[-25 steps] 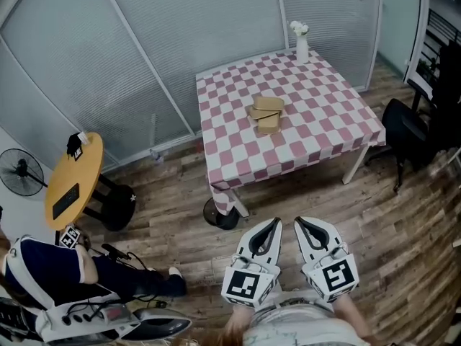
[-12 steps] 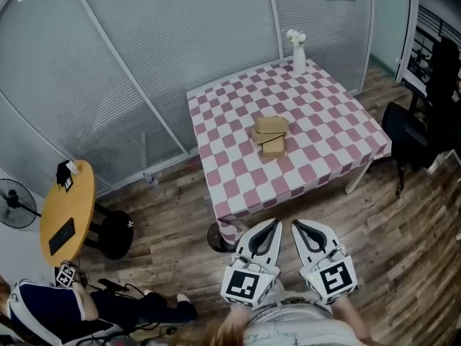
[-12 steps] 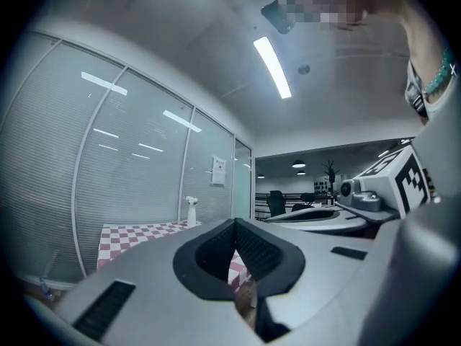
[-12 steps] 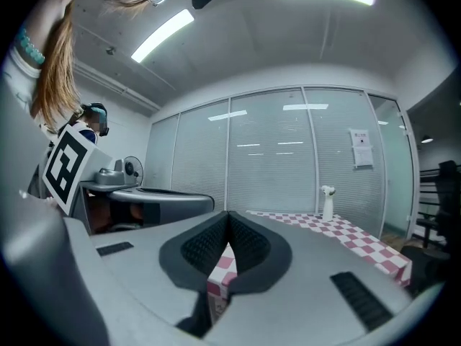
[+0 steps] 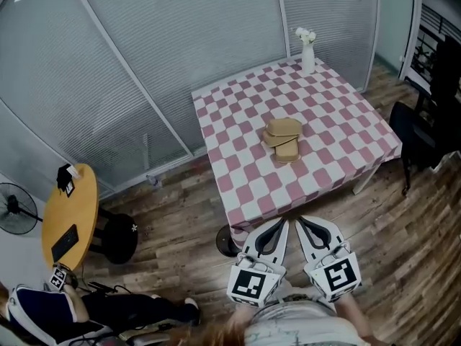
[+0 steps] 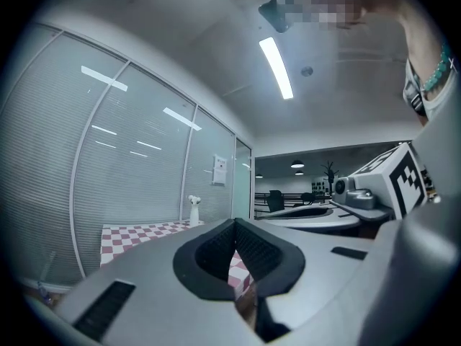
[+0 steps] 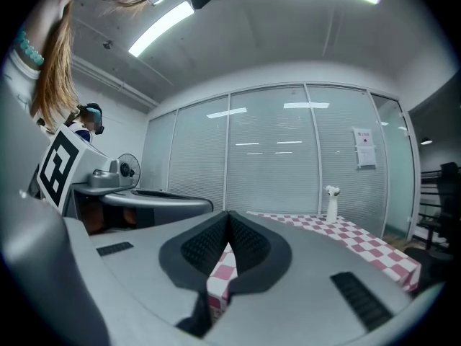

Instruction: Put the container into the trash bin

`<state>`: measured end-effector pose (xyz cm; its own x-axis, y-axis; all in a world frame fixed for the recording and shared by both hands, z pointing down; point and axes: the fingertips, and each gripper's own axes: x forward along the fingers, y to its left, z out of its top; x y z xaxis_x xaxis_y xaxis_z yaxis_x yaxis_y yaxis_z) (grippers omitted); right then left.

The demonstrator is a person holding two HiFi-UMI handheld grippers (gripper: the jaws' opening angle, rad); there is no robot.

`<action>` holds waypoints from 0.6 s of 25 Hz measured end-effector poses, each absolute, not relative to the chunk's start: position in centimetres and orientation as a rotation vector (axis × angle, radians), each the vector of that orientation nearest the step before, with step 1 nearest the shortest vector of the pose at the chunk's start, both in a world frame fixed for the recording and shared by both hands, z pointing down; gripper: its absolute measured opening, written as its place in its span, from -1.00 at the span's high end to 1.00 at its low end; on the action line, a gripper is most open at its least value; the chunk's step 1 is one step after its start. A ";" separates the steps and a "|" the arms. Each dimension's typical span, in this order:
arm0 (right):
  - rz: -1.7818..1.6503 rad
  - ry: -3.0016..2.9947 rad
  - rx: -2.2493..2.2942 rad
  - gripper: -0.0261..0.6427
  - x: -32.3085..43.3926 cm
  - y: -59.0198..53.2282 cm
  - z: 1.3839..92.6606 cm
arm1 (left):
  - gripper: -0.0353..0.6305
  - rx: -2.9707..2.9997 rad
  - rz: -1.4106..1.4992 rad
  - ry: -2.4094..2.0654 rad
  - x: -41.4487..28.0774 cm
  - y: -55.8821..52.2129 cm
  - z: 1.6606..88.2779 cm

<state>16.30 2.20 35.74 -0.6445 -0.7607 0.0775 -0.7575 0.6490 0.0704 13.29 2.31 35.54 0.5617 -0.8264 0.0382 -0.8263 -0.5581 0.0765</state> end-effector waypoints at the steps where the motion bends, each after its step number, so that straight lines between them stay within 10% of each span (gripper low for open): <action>1: -0.054 -2.763 1.276 0.94 15.7 1.9 35.8 | 0.88 2.702 0.002 -1.430 12.8 2.1 35.6; 15: -0.017 -2.754 1.226 0.94 11.7 -1.6 36.7 | 0.88 2.688 0.016 -1.488 8.7 -1.4 36.3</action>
